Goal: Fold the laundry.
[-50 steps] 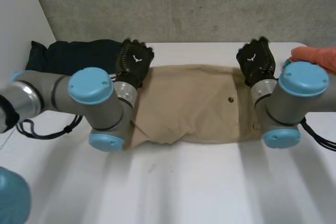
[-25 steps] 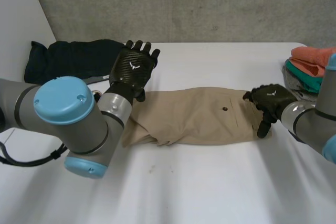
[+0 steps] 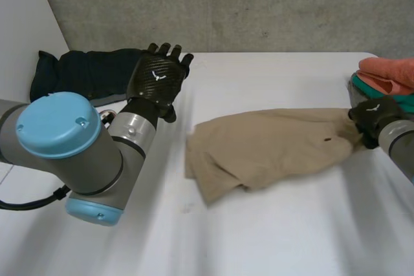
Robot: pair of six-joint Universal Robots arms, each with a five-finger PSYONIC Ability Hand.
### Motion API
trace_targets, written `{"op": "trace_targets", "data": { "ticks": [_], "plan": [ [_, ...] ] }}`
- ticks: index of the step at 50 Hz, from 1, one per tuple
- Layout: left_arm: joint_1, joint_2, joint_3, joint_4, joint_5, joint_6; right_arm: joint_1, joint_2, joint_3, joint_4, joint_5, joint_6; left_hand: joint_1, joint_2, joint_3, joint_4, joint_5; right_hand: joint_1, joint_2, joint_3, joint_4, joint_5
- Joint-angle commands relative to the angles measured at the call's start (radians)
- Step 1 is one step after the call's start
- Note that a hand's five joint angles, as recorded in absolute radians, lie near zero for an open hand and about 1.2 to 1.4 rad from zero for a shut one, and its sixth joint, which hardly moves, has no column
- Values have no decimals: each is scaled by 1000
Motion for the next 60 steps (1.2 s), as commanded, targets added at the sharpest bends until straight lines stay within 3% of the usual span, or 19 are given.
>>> {"op": "trace_targets", "data": {
  "ticks": [1, 4, 8, 12, 15, 18, 19, 21, 25, 29, 33, 35, 38, 47, 54, 60],
  "plan": [
    [20, 54, -38, 0, 0, -21, 106, -43, -3, -143, 32, -186, -12, -31, -37, -28, -47, 343, 229, 220, 199, 256],
    [22, 64, -44, 0, 0, -38, 224, -53, 3, -220, -10, -192, -12, -31, -37, -28, -47, 343, 229, 220, 199, 256],
    [22, 76, -50, 0, 0, -59, 425, -53, 73, -367, -190, -204, -12, -31, -37, -28, -47, 343, 229, 220, 199, 256],
    [20, 85, -52, 0, 0, -67, 525, -36, 159, -456, -342, -233, -12, -31, -37, -28, -47, 343, 229, 220, 199, 256],
    [20, 84, -50, -2, 0, -70, 553, -5, 189, -480, -392, -272, -12, -31, -37, -28, -47, 343, 229, 220, 199, 256],
    [16, 82, -36, -2, -2, -70, 552, 13, 204, -486, -396, -298, -12, -31, -37, -28, -47, -236, -349, -359, -379, -322],
    [13, 81, -32, 0, 0, -70, 553, 10, 206, -490, -386, -286, -12, -31, -37, -28, -47, -525, -639, -648, -669, -612],
    [8, 81, -20, 0, -2, -70, 552, -5, 207, -489, -377, -248, -12, -31, -37, -28, -47, -610, -723, -733, -753, -696],
    [-15, 70, 33, -2, -2, -72, 481, -137, 215, -483, -341, -32, -12, -31, -37, -28, -47, -824, -938, -947, -968, -911],
    [-47, 41, 109, -12, -20, -98, 366, -261, 232, -475, -320, 452, -12, -31, -37, -28, -47, -879, -992, -1002, -1022, -965],
    [-90, -4, 193, -63, -49, -147, 279, -309, 209, -388, -321, 721, -12, -31, -37, -28, -47, -879, -992, -1002, -1022, -965],
    [-111, -30, 230, -96, -49, -170, 233, -321, 190, -336, -321, 746, -12, -31, -37, -28, -47, -879, -992, -1002, -1022, -965],
    [-145, -108, 315, -178, -49, -210, 159, -284, 138, -219, -324, 742, -12, -31, -37, -28, -47, -879, -992, -1002, -1022, -965],
    [-188, -326, 438, -385, -80, -236, 160, 18, -150, 138, -343, 566, -12, -31, -37, -28, -47, -879, -992, -1002, -1022, -965],
    [-175, -384, 441, -501, -136, -234, 206, 182, -245, 206, -327, 380, -11, -31, -36, -27, -46, -879, -992, -1002, -1022, -965],
    [-167, -395, 438, -572, -137, -234, 216, 242, -258, 206, -317, 297, 9, -10, -15, -6, -26, -879, -992, -1002, -1022, -965]
  ]
}}
